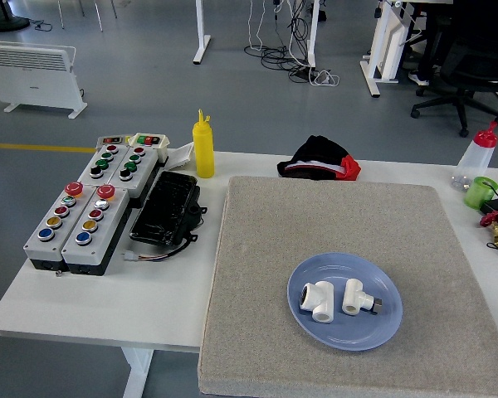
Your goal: Pick pipe place plate twice
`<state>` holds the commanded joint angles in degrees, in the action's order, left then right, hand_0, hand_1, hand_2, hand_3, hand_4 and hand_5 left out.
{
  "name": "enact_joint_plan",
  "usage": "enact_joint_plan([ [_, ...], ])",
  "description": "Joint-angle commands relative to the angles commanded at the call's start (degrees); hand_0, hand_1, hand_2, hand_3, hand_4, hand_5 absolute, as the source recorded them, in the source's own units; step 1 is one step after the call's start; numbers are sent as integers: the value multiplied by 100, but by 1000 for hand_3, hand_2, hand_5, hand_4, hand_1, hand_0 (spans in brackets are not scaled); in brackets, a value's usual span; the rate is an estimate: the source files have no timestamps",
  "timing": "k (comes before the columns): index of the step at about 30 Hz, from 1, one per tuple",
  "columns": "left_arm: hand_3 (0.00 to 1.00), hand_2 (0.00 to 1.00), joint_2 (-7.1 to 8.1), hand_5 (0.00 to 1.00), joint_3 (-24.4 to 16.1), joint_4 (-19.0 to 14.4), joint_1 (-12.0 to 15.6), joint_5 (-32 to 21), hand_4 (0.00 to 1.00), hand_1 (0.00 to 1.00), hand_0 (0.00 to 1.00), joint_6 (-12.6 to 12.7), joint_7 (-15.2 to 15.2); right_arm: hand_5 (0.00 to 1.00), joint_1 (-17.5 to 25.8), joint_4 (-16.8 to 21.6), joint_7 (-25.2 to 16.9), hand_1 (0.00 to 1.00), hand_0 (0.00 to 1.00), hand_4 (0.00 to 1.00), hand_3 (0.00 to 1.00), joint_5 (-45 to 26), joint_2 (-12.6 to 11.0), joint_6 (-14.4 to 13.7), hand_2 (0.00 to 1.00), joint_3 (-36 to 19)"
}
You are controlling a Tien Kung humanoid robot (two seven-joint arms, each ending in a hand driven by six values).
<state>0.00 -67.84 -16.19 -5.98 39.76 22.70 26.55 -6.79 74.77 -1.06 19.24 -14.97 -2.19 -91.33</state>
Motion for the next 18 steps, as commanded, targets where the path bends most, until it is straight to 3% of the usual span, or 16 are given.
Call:
enact_joint_plan([
  [3, 614, 619, 0, 998, 12, 4, 15, -2, 463, 578, 583, -14, -2, 649, 22, -12, -75, 843, 892, 627, 866, -142, 28, 76, 964, -40],
  [4, 615, 620, 0, 998, 12, 4, 16, 3, 462, 578, 582, -17, 0, 590, 26, -13, -79, 861, 871, 753, 924, -168, 32, 111, 998, -49],
  [9, 615, 620, 0, 998, 11, 5, 12, 19, 462, 578, 582, -33, 7, 590, 37, -31, 0, 861, 871, 753, 924, -539, 44, 494, 998, -105],
  [10, 617, 620, 0, 998, 23, 7, 13, -7, 461, 578, 582, -31, -2, 662, 38, -34, 58, 851, 858, 887, 867, -530, 47, 505, 954, -111],
  [15, 617, 620, 0, 998, 35, 7, -3, -26, 461, 578, 582, -37, -5, 662, 37, -69, 87, 851, 858, 887, 867, -502, 65, 479, 954, -100],
  [16, 617, 621, 0, 998, 33, 7, -5, -20, 461, 578, 582, -41, -3, 695, 40, -69, 79, 761, 798, 865, 792, -523, 64, 482, 813, -84],
  [18, 617, 621, 0, 998, 34, 8, -6, -22, 461, 578, 582, -43, -6, 695, 42, -70, 58, 761, 798, 865, 792, -550, 66, 483, 813, -73],
])
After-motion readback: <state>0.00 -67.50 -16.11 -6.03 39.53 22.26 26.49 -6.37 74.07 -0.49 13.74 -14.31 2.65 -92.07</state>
